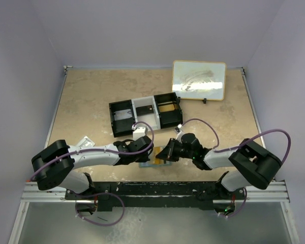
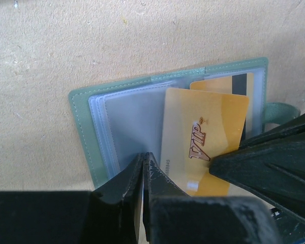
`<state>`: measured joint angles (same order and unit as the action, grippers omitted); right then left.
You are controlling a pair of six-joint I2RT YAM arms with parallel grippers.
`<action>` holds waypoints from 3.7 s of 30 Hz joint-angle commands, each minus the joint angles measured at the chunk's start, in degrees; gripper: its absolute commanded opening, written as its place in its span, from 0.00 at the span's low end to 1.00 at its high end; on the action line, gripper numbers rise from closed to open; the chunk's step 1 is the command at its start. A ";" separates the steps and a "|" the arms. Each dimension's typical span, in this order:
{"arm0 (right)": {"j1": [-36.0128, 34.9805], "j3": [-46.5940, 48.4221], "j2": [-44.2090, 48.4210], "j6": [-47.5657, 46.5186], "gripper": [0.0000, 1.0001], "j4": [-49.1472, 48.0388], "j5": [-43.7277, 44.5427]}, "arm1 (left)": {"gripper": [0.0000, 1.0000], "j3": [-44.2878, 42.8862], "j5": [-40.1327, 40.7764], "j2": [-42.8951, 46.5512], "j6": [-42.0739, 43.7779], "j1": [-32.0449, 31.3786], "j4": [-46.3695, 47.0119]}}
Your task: Take the credit cards out of the card holder
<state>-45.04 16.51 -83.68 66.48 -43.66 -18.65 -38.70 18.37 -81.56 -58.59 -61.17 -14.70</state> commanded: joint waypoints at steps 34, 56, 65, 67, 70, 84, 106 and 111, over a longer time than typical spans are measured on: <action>0.04 1.53 -7.83 2.49 0.24 -7.67 -1.71 | 0.00 0.94 -1.47 -0.18 -0.12 -0.18 -0.18; 0.45 2.45 -0.25 -0.10 0.04 5.56 3.22 | 0.00 0.46 0.27 -0.46 0.17 -0.18 -2.94; 0.66 3.26 11.77 -1.94 0.03 18.04 8.35 | 0.00 0.45 1.39 0.83 -0.33 -0.18 -4.04; 0.68 3.87 14.80 -2.99 0.03 22.22 10.54 | 0.00 0.39 1.45 2.07 -0.54 -0.16 -4.10; 0.73 4.64 19.32 -4.82 0.04 27.11 13.65 | 0.03 -0.52 1.60 4.36 -0.11 -0.16 -4.55; 0.69 3.01 38.23 -24.38 0.03 27.91 22.25 | 0.52 -15.27 18.38 14.97 12.40 1.56 -26.01; 11.00 21.88 17.16 -66.33 0.00 22.61 34.95 | 0.69 -11.49 30.91 25.61 24.32 15.53 -25.94; 11.71 27.78 8.59 -79.98 0.00 16.59 30.88 | 0.69 -10.74 28.09 24.02 27.44 17.80 -23.47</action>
<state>-33.52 39.09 -71.42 0.51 -18.04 15.20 -49.63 46.83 -56.99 -34.63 -44.60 -41.78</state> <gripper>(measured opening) 0.008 0.688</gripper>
